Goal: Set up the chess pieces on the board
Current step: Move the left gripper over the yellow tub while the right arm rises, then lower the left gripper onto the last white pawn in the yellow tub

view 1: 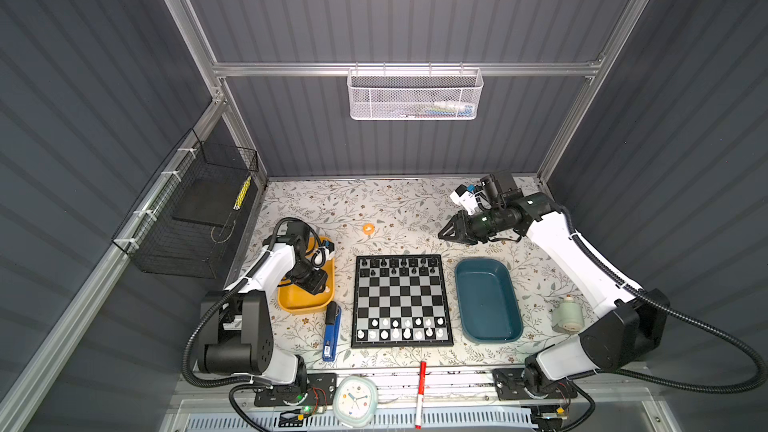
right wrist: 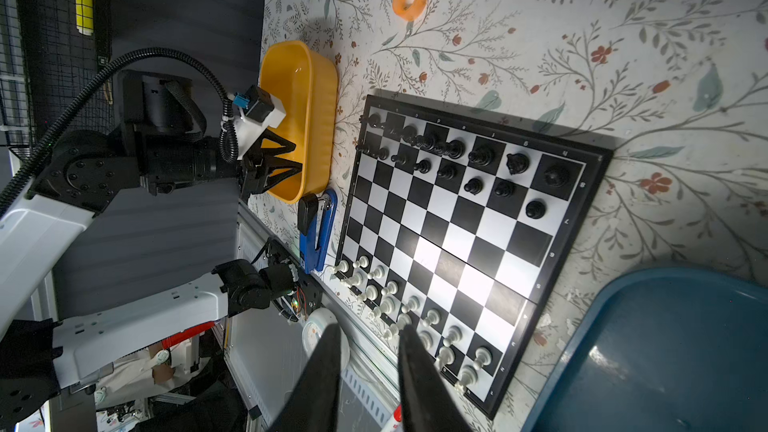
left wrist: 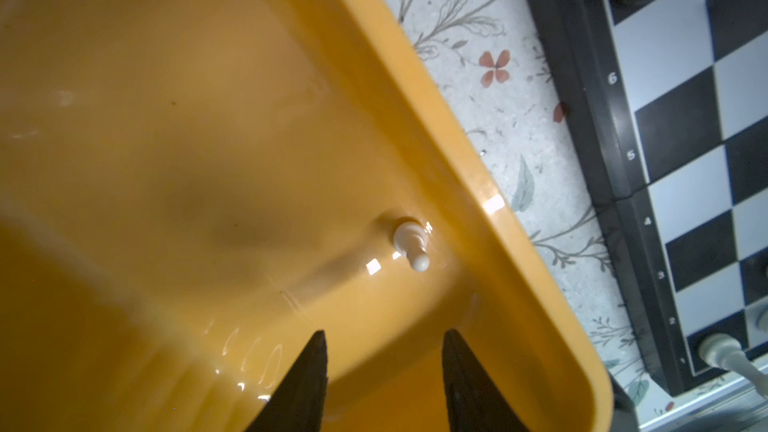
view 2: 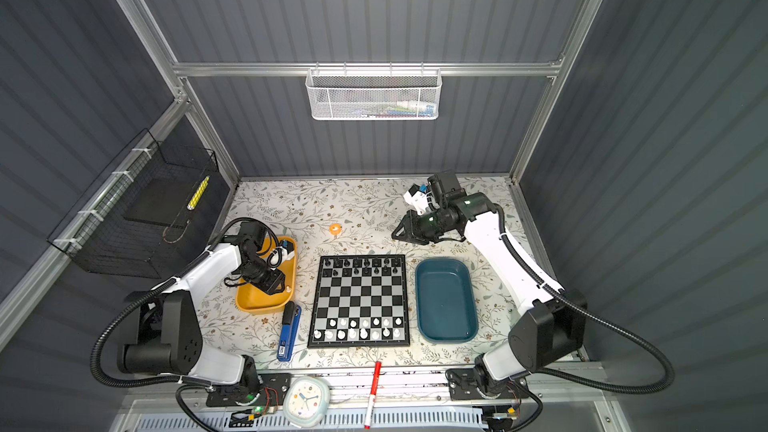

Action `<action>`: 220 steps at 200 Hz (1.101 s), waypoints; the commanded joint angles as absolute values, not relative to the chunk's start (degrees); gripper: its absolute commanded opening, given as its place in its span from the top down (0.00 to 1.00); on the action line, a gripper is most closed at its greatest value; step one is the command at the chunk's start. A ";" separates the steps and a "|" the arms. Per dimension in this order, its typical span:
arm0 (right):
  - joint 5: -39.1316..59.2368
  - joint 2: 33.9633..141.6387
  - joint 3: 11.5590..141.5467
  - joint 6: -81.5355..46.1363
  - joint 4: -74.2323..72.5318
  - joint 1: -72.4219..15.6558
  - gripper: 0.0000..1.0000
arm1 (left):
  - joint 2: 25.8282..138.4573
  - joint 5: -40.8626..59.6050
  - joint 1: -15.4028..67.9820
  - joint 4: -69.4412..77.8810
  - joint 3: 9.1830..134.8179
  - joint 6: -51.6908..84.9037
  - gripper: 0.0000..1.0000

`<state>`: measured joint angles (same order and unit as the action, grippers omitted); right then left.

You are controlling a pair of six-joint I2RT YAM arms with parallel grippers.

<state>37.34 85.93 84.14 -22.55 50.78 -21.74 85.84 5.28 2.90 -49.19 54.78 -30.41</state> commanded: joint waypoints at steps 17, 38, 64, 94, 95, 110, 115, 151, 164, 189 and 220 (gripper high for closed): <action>38.06 86.97 85.28 -22.42 51.63 -21.87 0.73 | 88.47 8.16 2.46 -48.22 56.62 -30.82 0.55; 37.99 87.78 86.43 -22.32 52.26 -21.88 0.73 | 89.59 8.61 2.48 -47.22 57.31 -30.58 0.56; 37.80 88.59 87.92 -22.24 53.11 -21.82 0.73 | 90.73 9.29 2.46 -46.32 57.59 -30.45 0.57; 37.40 89.06 88.68 -22.32 53.46 -21.82 0.73 | 91.23 9.57 2.46 -46.23 57.37 -30.68 0.58; 37.38 89.09 88.68 -22.32 53.45 -21.85 0.73 | 91.23 9.57 2.46 -46.27 57.34 -30.72 0.58; 37.23 89.13 88.60 -22.50 53.30 -21.88 0.73 | 90.76 9.90 2.46 -46.38 56.83 -31.12 0.59; 37.24 89.21 88.59 -22.58 53.25 -21.85 0.73 | 90.63 10.02 2.46 -46.41 56.65 -31.19 0.59; 37.20 89.42 89.10 -22.70 53.45 -21.86 0.73 | 90.62 10.61 2.46 -46.06 56.20 -30.89 0.59; 37.13 89.53 89.29 -22.59 53.70 -21.88 0.73 | 90.53 10.66 2.46 -45.96 55.91 -30.76 0.59; 37.02 89.47 89.13 -22.49 53.74 -21.88 0.73 | 90.35 10.85 2.47 -46.10 55.28 -31.16 0.59; 37.16 89.39 88.85 -22.59 53.66 -21.87 0.73 | 90.19 10.76 2.46 -45.81 54.68 -31.88 0.59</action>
